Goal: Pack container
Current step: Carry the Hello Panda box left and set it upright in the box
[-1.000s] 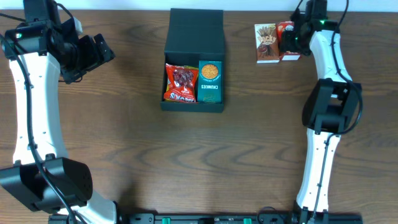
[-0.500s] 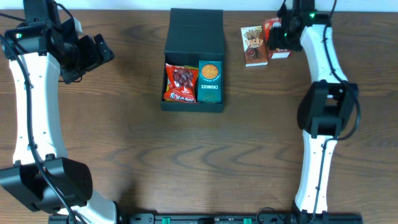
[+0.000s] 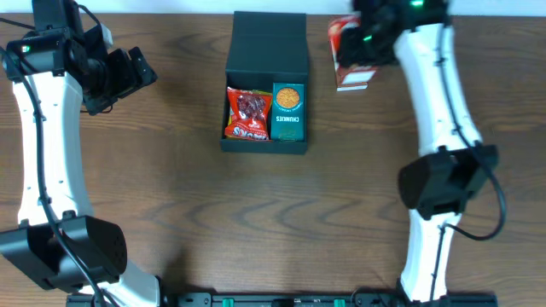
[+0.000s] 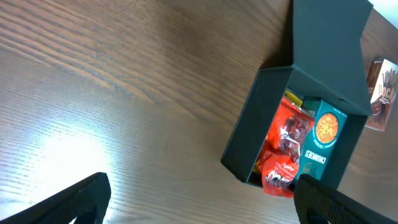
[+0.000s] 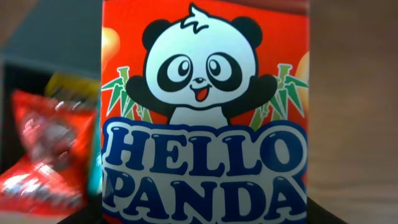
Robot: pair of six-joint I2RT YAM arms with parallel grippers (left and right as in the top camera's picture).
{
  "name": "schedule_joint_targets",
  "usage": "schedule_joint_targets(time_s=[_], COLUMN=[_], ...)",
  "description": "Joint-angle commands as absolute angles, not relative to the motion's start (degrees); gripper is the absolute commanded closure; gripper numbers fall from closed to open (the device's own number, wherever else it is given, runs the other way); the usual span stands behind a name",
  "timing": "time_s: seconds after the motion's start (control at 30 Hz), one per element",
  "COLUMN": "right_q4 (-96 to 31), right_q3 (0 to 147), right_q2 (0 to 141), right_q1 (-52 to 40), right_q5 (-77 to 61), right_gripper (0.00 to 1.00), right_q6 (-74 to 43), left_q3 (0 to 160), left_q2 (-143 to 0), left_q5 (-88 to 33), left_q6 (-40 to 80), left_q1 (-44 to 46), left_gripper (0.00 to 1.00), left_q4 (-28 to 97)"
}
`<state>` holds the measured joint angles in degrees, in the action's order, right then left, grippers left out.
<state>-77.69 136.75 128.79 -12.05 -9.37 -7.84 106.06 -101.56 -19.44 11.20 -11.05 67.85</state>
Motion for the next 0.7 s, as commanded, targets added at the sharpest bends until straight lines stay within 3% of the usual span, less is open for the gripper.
schedule_joint_targets(time_s=[0.0, 0.23, 0.67], right_q4=[-79.1, -80.4, -75.2], right_q3=[136.7, 136.0, 125.4], right_q2=[129.2, 130.3, 134.1], right_q1=[-16.5, -25.3, -32.5], right_q5=[-10.1, -5.4, 6.0], right_gripper=[0.58, 0.54, 0.6], right_q6=[-15.0, -25.9, -44.9], left_q3=[107.1, 107.1, 107.1], left_q2=[-100.5, -100.5, -100.5], left_q5=[-19.0, -18.9, -18.9], left_q6=[8.6, 6.9, 5.8], left_q1=[-11.2, -11.2, -11.2], left_gripper=[0.05, 0.05, 0.05], left_q4=[68.6, 69.9, 70.0])
